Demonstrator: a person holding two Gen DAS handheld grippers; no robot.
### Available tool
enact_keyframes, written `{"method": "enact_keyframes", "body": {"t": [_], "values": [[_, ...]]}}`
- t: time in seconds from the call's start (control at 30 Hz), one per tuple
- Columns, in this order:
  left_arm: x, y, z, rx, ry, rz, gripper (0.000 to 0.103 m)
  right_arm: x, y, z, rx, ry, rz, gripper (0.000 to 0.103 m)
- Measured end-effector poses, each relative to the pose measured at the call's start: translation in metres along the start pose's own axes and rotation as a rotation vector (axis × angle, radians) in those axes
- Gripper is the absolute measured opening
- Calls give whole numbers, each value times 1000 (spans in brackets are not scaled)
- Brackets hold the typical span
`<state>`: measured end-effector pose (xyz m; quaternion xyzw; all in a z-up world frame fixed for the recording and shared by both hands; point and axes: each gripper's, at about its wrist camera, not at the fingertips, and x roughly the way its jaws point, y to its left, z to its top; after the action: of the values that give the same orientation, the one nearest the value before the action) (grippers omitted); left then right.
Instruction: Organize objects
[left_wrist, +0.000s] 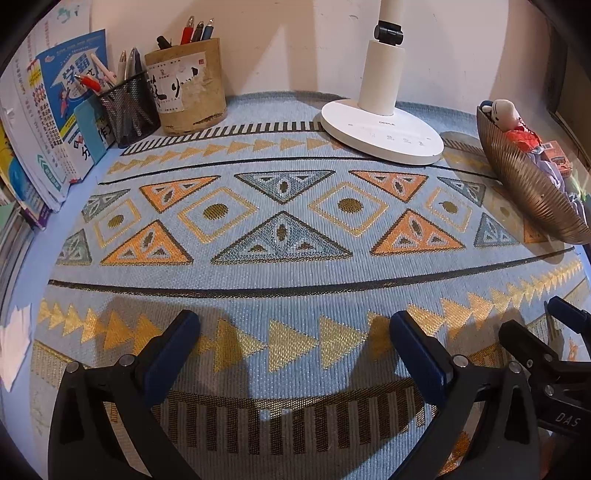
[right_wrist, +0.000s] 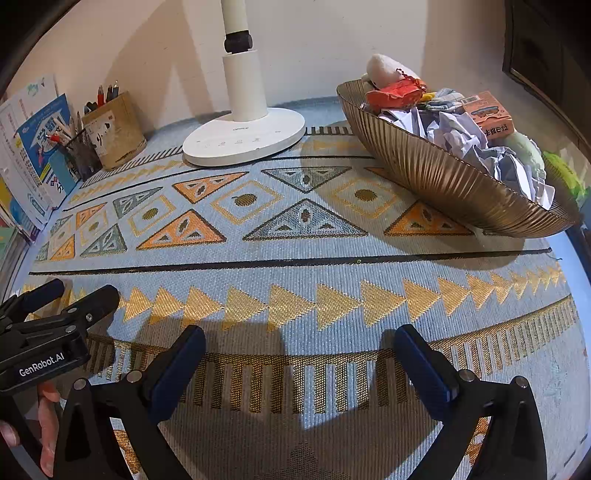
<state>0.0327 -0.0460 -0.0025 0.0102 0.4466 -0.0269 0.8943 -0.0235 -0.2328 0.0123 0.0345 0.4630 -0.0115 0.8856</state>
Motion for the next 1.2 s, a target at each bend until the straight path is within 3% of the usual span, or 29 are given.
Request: {"method": "enact_keyframes", "body": {"t": [1.2], "values": [[0,-1,0,-5,-10,10,103,3,1,-2,-30,-12,-31,103]]}}
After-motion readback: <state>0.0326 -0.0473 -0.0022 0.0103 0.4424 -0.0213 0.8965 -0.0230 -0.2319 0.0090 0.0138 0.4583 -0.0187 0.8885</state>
